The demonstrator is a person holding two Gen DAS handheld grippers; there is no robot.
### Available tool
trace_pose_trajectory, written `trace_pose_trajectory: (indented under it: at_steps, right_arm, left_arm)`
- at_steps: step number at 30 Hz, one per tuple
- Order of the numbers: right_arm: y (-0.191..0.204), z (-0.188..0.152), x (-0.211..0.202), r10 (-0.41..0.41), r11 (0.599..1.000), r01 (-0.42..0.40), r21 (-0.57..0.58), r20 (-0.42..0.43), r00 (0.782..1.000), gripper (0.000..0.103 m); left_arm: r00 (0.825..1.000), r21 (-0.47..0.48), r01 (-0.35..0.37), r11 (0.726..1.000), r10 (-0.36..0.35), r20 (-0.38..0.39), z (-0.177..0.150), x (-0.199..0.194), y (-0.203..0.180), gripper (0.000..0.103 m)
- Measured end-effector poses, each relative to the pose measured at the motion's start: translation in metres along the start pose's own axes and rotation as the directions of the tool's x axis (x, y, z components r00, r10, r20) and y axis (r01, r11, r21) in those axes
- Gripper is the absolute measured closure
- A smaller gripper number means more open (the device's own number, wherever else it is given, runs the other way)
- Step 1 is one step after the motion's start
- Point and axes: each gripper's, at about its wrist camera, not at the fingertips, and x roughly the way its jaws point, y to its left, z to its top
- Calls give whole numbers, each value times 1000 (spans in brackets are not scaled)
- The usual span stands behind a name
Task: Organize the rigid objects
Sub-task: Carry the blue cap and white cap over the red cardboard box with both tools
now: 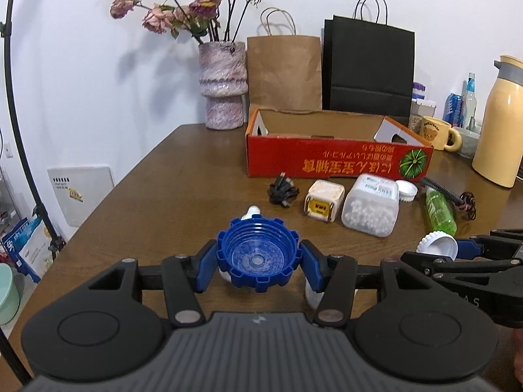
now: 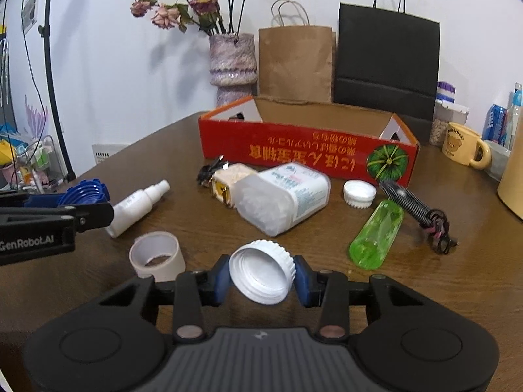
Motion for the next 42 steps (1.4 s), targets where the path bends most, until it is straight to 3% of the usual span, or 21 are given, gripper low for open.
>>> trace_pose_trajectory:
  at_steps: [24,42]
  right_arm:
    - [-37,71,-19,-47,999,42,33,197,979,64]
    - [-71,123,15,-92,994,74,80,250,964,64]
  left_arm:
    - [992,30,72,997,-75,103,75,24,-43,48]
    - [988,28,71,997,-74,136,127,68,-62,48]
